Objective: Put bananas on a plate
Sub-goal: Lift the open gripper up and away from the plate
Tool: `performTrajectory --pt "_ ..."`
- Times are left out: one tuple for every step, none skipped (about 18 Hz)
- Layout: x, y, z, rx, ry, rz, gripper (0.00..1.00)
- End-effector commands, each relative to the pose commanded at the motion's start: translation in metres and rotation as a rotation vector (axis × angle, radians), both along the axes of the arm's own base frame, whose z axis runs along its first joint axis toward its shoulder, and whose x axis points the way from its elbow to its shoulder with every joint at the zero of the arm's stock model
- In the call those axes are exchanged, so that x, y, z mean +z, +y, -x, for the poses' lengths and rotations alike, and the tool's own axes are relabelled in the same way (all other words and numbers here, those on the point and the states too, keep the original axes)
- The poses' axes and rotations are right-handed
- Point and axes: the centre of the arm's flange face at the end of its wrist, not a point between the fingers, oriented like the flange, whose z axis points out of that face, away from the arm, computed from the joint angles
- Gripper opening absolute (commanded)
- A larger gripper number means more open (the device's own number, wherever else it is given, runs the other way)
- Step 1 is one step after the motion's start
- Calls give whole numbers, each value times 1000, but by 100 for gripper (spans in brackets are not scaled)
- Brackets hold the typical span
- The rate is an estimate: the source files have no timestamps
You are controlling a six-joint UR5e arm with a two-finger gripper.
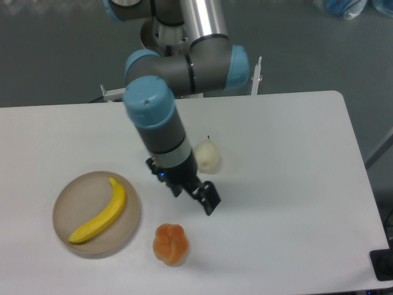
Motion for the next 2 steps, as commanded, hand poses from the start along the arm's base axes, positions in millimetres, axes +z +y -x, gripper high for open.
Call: performTrajectory --pt "3 0 3 1 7 -2 100" --pt "4 -2 7 9 9 -5 100"
